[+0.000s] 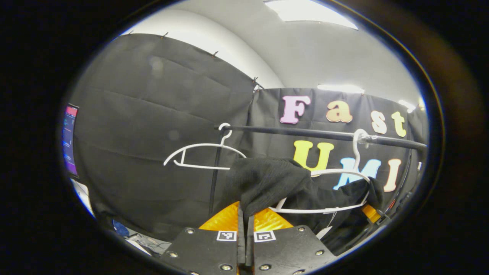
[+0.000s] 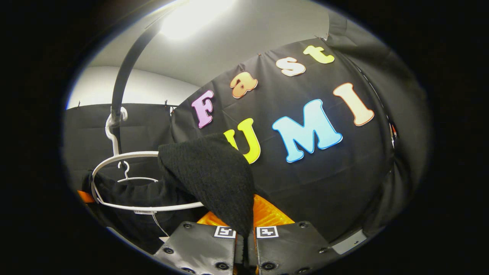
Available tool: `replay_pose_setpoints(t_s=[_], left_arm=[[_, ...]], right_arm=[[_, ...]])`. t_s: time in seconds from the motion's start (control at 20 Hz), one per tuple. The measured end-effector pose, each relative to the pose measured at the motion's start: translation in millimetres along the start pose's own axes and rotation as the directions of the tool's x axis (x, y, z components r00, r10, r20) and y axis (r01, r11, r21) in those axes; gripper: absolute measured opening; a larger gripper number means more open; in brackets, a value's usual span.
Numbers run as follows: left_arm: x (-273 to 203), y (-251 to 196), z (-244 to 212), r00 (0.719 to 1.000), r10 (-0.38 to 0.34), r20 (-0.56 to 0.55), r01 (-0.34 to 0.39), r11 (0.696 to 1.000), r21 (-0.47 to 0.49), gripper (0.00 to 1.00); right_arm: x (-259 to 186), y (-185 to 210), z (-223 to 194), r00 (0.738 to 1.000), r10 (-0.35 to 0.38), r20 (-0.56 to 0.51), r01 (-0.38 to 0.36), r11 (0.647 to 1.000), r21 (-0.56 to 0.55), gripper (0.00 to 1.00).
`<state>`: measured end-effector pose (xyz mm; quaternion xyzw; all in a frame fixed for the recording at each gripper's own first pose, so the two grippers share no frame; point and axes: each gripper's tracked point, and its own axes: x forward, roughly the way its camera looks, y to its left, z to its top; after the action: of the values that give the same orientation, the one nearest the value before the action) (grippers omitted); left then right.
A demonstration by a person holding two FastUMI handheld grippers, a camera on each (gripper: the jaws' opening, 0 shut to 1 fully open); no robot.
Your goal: Grasp the clothes on the hanger with both hands and then place them into the laundry hamper below.
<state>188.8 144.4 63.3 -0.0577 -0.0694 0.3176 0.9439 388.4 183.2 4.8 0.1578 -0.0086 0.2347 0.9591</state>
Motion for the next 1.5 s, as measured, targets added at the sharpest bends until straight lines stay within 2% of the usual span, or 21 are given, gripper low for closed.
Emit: replay_pose_setpoints(t_s=[0.05,0.25,0.4,0.6,0.7,0.85,1.05,1.3,1.5], left_arm=[[-0.4,4.3,4.2,1.0,0.002,0.008,-0.002,1.0,0.007,0.03],[4.1,28.4,30.3,0.999,0.0,0.039,-0.001,1.0,0.029,0.01],[12.8,44.0,33.1,0.999,-0.011,0.03,0.01,0.999,0.044,0.01],[29.2,57.4,8.8,0.999,-0.034,-0.016,0.034,0.999,0.01,0.03],[35.1,64.9,-6.0,0.997,-0.053,-0.047,0.051,0.998,-0.048,0.01],[43.0,73.7,-34.3,0.992,-0.071,-0.107,0.058,0.991,-0.12,0.03],[37.9,88.4,-64.7,0.983,-0.081,-0.167,0.061,0.99,-0.125,0.02],[21.9,90.5,-93.6,0.981,-0.064,-0.184,0.044,0.993,-0.11,0.02],[36.7,74.6,-101.2,0.976,-0.07,-0.206,0.038,0.987,-0.153,0.03]], right_arm=[[2.0,-2.8,1.0,1.0,-0.01,0.006,0.01,1.0,0.006,0.09],[10.6,-12.6,12.0,0.998,-0.054,0.041,0.054,0.999,0.004,0.09],[17.1,-26.0,23.2,0.992,-0.096,0.082,0.095,0.995,0.015,0.1],[25.5,-43.8,26.1,0.985,-0.14,0.104,0.142,0.99,-0.007,0.09],[28.3,-53.5,25.7,0.981,-0.16,0.113,0.165,0.986,-0.031,0.1],[33.4,-69.6,13.8,0.978,-0.196,0.071,0.198,0.98,-0.023,0.09],[30.9,-81.4,6.4,0.974,-0.219,0.058,0.222,0.973,-0.056,0.1],[23.0,-72.5,5.9,0.981,-0.179,0.071,0.185,0.979,-0.089,0.09],[21.3,-99.7,25.0,0.964,-0.247,0.101,0.253,0.967,-0.044,0.1]])
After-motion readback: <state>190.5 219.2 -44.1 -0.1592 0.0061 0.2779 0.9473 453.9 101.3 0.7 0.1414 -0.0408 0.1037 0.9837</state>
